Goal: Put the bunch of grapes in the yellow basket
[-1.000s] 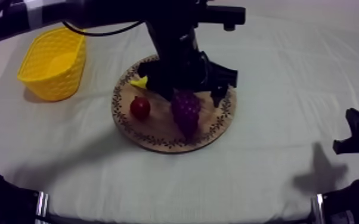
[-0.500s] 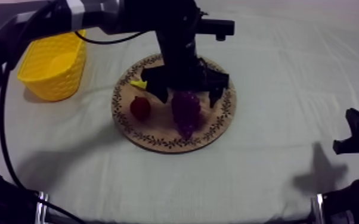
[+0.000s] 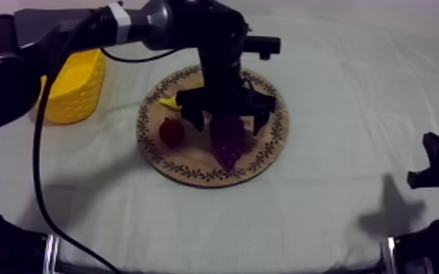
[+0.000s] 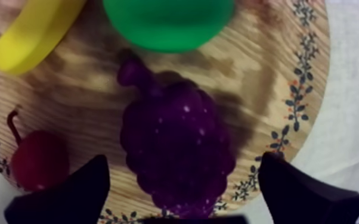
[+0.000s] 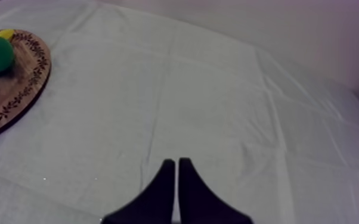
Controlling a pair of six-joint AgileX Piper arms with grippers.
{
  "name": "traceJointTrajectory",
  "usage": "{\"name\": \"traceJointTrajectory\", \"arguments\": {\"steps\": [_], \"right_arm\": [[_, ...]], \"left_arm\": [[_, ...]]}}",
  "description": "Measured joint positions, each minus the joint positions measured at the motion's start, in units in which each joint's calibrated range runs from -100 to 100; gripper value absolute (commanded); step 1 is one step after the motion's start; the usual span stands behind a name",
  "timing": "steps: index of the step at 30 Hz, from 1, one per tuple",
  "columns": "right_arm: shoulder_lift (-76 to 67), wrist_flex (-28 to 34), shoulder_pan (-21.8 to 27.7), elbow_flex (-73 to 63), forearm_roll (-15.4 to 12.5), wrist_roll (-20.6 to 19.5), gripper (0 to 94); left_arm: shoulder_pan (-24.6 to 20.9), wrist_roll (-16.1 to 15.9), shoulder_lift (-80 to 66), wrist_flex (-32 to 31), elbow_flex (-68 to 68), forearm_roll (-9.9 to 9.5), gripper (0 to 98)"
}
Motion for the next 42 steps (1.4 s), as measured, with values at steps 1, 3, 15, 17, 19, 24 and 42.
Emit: {"name": "traceJointTrajectory", "arguments": {"steps": [1,3,15,17,19,24,42], "right_arm": [[0.0,0.0,0.0,0.0,0.0,0.0,0.3],[0.0,0.0,0.0,0.0,0.0,0.0,0.3],[0.0,0.0,0.0,0.0,0.0,0.0,0.3],[0.0,0.0,0.0,0.0,0.0,0.0,0.3],[0.0,0.0,0.0,0.0,0.0,0.0,0.3],[0.0,0.0,0.0,0.0,0.0,0.0,0.3],[0.0,0.0,0.0,0.0,0.0,0.0,0.3]], "left_arm": [[0.0,0.14,0.41,0.32,-0.14,0.07,95.1],[-0.04,0.33,1.06,0.34,-0.21,0.17,94.8],[-0.26,0.49,4.43,2.83,-3.33,0.48,74.8],[-0.26,0.69,4.53,2.94,-3.69,0.28,67.0],[-0.22,0.79,4.68,2.94,-3.77,0.17,59.6],[-0.15,0.93,4.8,3.02,-3.83,-0.27,46.8],[-0.45,-1.07,-5.34,3.27,-0.5,-0.43,48.7]]}}
